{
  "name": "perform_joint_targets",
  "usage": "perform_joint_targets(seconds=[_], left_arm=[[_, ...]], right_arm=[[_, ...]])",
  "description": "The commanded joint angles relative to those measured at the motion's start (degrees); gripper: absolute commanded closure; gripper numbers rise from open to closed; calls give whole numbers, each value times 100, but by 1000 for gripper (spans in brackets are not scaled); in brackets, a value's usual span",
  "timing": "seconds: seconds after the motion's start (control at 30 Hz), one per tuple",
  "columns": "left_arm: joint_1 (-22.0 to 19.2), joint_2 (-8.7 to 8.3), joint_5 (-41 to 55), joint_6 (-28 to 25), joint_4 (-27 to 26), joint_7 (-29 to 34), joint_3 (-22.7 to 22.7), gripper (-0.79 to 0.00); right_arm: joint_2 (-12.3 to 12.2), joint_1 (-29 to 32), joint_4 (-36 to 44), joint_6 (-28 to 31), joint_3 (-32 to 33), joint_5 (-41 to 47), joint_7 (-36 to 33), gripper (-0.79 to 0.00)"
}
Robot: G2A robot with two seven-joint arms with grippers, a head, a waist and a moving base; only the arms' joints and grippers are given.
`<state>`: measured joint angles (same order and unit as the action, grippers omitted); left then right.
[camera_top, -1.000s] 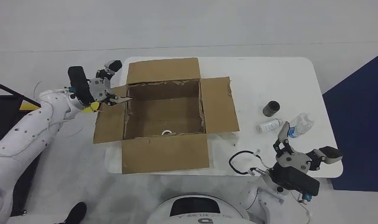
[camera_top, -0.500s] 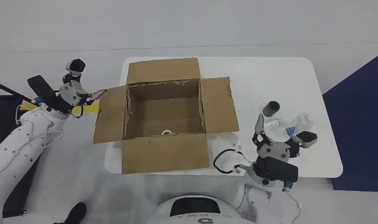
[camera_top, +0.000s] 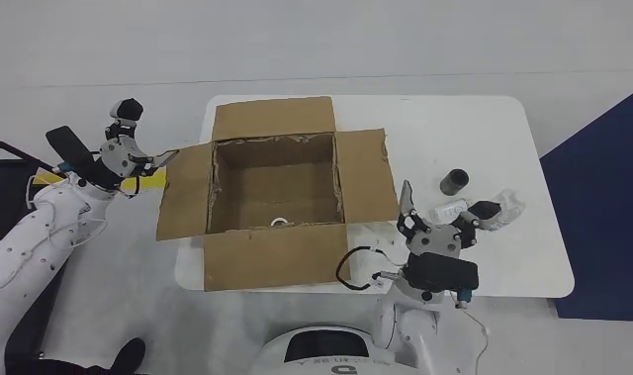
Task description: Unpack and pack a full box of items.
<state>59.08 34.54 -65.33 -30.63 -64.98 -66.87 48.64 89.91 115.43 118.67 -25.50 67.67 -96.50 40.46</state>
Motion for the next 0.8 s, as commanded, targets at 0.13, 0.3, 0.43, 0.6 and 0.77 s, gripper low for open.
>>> perform_joint_targets(seconds=[0.13,0.3,0.43,0.6,0.77], left_arm=[[0,0,0,0,0,0,0,-785],[0,0,0,0,0,0,0,-785],[0,0,0,0,0,0,0,-785],[0,0,0,0,0,0,0,-785],[0,0,0,0,0,0,0,-785]], right_arm=[[-125,-391,420,2162,-319,277,-2158,-785],[-179,-667,563,2373,-523,489,-3316,-785],[-194,-680,586,2428,-541,483,-3321,-785],[-195,-688,558,2432,-536,510,-3358,-785],[-120,-1648,250,2330,-711,755,-6196,-785]])
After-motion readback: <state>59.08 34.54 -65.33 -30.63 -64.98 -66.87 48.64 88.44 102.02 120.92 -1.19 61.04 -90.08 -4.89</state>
